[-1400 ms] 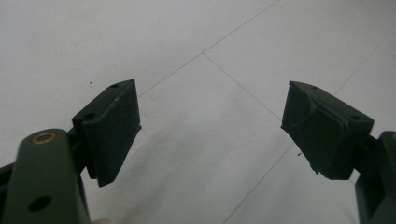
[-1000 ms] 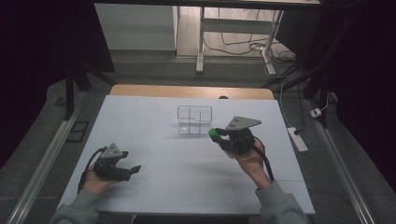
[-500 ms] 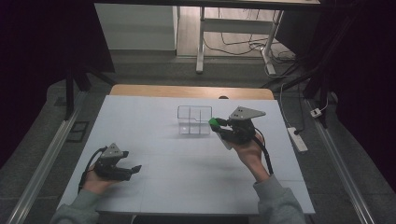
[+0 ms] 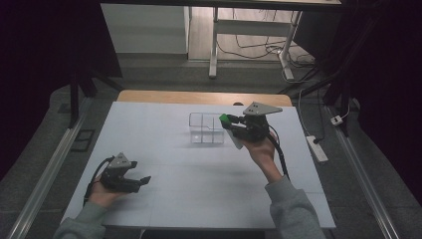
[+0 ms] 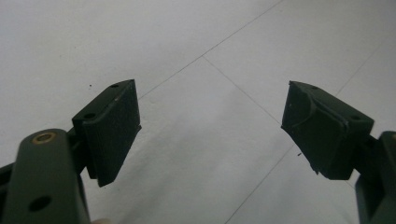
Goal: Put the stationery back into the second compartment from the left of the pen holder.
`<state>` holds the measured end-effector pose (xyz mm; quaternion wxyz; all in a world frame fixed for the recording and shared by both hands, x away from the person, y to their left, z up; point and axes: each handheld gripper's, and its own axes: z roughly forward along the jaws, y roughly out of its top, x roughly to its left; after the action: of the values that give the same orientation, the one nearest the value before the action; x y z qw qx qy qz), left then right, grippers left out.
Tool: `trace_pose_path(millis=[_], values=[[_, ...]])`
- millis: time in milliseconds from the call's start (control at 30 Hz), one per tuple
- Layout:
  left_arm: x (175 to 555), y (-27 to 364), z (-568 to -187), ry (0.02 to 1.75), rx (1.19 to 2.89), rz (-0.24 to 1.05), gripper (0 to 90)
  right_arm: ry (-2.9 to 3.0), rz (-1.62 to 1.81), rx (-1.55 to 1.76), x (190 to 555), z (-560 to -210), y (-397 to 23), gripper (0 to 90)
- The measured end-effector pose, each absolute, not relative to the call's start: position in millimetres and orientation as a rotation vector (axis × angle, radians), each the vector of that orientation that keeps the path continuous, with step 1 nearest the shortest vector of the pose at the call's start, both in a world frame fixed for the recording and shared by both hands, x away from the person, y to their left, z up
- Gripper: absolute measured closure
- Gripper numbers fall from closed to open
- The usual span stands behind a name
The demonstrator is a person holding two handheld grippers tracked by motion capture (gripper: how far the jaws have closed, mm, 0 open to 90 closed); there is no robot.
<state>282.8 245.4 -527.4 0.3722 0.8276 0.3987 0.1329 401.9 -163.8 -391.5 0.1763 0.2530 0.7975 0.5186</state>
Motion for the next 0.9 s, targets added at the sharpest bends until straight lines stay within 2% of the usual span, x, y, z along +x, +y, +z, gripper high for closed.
trace_pose_path(millis=[900], values=[[284.5,245.9,-528.6,1.024,2.127,0.335,19.2,2.219,1.520,0.790,445.2,-395.9,-147.2,66.4]])
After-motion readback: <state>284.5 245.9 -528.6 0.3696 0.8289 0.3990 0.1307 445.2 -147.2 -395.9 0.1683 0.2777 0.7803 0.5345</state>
